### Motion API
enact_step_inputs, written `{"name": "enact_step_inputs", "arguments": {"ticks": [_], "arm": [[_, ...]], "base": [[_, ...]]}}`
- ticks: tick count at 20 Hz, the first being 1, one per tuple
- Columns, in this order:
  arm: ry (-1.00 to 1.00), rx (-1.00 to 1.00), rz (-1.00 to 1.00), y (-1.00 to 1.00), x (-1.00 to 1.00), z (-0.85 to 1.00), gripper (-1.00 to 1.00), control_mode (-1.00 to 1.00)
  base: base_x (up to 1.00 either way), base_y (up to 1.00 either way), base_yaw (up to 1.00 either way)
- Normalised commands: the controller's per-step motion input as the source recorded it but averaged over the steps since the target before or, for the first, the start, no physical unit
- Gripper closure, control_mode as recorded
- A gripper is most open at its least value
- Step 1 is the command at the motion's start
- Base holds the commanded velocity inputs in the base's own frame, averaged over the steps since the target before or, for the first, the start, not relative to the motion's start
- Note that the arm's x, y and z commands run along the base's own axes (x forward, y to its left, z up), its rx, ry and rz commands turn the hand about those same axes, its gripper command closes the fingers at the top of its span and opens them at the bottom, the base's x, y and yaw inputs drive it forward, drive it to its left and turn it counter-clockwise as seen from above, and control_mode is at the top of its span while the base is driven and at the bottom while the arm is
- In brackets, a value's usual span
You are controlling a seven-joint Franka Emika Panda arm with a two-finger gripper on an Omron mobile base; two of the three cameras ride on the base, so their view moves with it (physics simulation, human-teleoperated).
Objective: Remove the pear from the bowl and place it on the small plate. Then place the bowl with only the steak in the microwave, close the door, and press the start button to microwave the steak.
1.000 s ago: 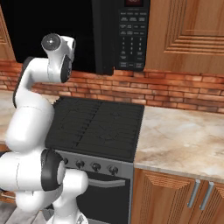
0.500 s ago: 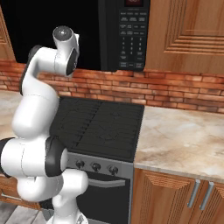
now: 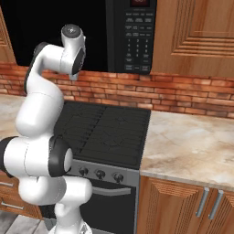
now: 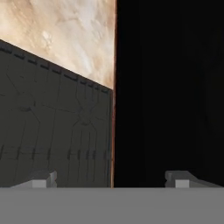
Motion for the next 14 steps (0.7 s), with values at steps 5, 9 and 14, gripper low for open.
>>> {"name": "enact_step_inputs", "arguments": {"ticks": [5, 9, 14], "arm": [[0.13, 0.0, 0.06, 0.0, 0.39, -0.25, -1.0, -1.0], [0.01, 0.0, 0.02, -0.19, -0.48, 0.0, -1.0, -1.0], [-0.04, 0.02, 0.02, -0.37, -1.0, 0.17, -1.0, -1.0]], "base": [[0.0, 0.0, 0.0], [0.0, 0.0, 0.0], [0.0, 0.0, 0.0]]}}
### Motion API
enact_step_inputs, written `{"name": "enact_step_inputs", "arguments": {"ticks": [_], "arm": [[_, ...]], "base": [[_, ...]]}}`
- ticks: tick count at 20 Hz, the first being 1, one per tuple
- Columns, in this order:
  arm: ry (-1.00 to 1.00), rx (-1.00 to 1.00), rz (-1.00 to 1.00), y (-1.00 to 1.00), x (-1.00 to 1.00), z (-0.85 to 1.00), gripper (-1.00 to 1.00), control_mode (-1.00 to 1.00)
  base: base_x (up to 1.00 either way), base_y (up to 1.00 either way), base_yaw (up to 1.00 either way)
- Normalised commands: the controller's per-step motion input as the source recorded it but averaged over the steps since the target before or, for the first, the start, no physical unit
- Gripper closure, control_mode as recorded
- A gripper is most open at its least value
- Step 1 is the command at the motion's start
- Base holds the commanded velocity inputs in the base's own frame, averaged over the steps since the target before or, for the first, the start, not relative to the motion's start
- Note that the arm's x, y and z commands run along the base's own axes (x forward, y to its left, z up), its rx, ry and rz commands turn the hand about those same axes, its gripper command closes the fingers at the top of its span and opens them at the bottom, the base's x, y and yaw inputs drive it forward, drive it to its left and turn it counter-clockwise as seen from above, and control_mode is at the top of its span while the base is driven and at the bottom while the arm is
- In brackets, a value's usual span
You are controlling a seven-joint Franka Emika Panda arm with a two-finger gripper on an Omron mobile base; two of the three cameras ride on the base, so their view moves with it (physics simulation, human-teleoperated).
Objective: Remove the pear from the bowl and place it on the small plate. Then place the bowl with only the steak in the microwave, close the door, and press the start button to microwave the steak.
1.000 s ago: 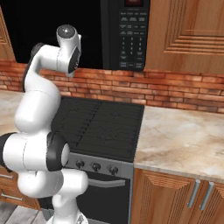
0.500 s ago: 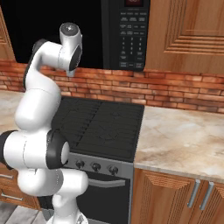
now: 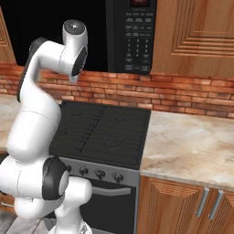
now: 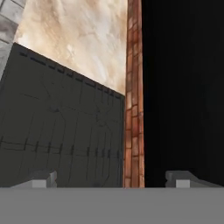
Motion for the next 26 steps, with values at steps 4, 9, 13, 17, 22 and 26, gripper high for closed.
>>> {"name": "enact_step_inputs", "arguments": {"ticks": [4, 9, 13, 17, 22, 26], "arm": [[0.0, 0.01, 0.0, -0.47, -1.0, 0.03, -1.0, -1.0], [0.02, 0.02, 0.0, -0.92, -0.88, -0.14, -1.0, -1.0], [0.0, 0.03, -0.03, -0.9, -0.54, -0.52, -1.0, -1.0], [0.0, 0.11, -0.05, -0.56, -0.12, -0.25, -1.0, -1.0], [0.0, 0.21, 0.0, -0.05, 0.3, 0.01, -1.0, -1.0], [0.0, 0.11, 0.0, 0.0, 0.26, 0.21, -1.0, -1.0]], "base": [[0.0, 0.0, 0.0], [0.0, 0.0, 0.0], [0.0, 0.0, 0.0], [0.0, 0.0, 0.0], [0.0, 0.0, 0.0], [0.0, 0.0, 0.0]]}}
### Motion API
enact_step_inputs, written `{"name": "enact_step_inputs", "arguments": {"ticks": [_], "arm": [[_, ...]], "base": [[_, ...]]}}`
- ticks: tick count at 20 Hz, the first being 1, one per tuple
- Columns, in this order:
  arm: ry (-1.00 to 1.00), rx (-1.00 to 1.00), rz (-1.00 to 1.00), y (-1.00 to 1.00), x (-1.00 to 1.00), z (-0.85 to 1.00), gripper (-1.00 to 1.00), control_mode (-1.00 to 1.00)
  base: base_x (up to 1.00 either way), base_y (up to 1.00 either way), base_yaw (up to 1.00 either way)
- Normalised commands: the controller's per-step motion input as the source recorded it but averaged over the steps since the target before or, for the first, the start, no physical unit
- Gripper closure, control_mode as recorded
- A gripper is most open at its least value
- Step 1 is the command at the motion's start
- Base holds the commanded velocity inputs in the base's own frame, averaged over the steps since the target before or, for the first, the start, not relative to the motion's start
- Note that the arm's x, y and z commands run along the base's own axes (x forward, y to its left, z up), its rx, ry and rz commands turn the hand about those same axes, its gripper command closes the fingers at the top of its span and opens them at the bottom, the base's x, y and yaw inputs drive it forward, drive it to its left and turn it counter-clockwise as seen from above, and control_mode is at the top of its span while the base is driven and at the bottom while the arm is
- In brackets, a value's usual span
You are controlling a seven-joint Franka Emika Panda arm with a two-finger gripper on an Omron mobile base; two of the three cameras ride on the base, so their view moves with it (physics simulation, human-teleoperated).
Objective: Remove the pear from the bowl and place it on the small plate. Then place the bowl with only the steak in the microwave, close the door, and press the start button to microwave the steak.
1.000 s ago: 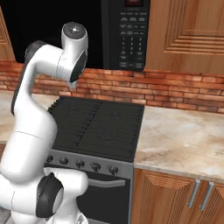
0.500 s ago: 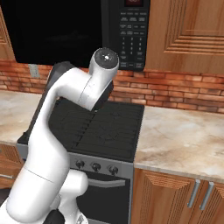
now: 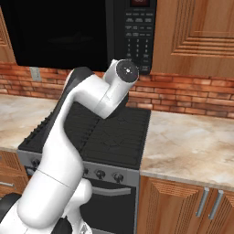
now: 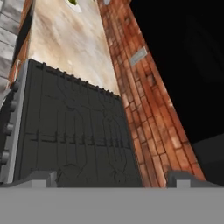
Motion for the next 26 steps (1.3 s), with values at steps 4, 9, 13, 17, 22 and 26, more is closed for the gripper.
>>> {"name": "enact_step_inputs", "arguments": {"ticks": [4, 9, 13, 17, 22, 26], "arm": [[0.0, 0.04, 0.0, 0.0, 0.22, 0.23, -1.0, -1.0], [0.0, 0.04, 0.0, -0.02, 0.26, 0.03, -1.0, -1.0], [-0.02, 0.08, -0.01, -0.24, 0.28, 0.0, -1.0, -1.0], [-0.02, 0.09, -0.02, -0.22, 0.31, 0.0, -1.0, -1.0], [0.0, 0.1, -0.01, -0.04, 0.33, -0.01, -1.0, -1.0], [0.0, 0.09, -0.02, 0.0, 0.34, -0.04, -1.0, -1.0]], "base": [[0.0, 0.0, 0.0], [0.0, 0.0, 0.0], [0.0, 0.0, 0.0], [0.0, 0.0, 0.0], [0.0, 0.0, 0.0], [0.0, 0.0, 0.0]]}}
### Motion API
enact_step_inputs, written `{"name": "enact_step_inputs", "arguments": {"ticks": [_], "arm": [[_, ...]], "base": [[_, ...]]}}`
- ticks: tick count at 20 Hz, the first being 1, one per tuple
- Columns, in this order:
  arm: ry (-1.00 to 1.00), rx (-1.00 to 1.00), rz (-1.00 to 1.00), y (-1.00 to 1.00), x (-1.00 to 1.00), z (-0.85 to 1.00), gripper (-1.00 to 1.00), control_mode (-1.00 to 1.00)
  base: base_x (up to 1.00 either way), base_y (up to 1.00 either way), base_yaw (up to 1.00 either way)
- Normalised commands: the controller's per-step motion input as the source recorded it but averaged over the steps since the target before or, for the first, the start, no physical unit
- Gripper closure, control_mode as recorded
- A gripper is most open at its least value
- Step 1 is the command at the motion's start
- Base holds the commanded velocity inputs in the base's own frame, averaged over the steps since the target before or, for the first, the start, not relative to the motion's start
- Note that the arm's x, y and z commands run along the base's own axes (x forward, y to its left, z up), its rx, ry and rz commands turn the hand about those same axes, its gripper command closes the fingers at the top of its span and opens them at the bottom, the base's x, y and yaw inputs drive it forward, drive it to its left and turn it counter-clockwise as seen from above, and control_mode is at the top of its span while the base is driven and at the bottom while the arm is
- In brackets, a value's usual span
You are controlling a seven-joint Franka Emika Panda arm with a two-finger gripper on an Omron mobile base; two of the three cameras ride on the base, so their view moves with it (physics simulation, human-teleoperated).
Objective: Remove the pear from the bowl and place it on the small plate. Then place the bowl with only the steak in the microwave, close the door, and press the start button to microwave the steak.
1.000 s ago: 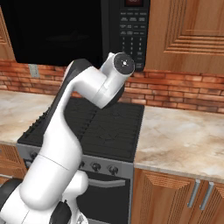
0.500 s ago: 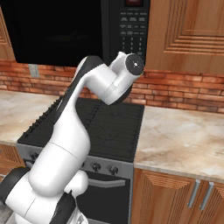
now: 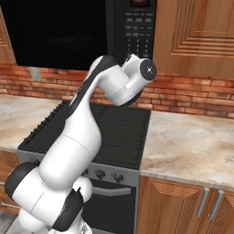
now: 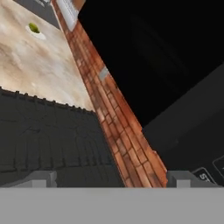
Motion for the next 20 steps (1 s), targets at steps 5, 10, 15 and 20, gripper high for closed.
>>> {"name": "enact_step_inputs", "arguments": {"ticks": [5, 10, 15, 20], "arm": [[0.0, 0.05, -0.03, 0.0, 0.33, -0.12, -1.0, -1.0], [0.0, 0.05, -0.03, 0.0, 0.38, -0.12, -1.0, -1.0], [0.0, 0.05, -0.04, 0.0, 0.42, -0.04, -1.0, -1.0], [0.0, 0.03, -0.03, 0.0, 0.46, -0.01, -1.0, -1.0]], "base": [[0.0, 0.0, 0.0], [0.0, 0.0, 0.0], [0.0, 0.0, 0.0], [0.0, 0.0, 0.0]]}}
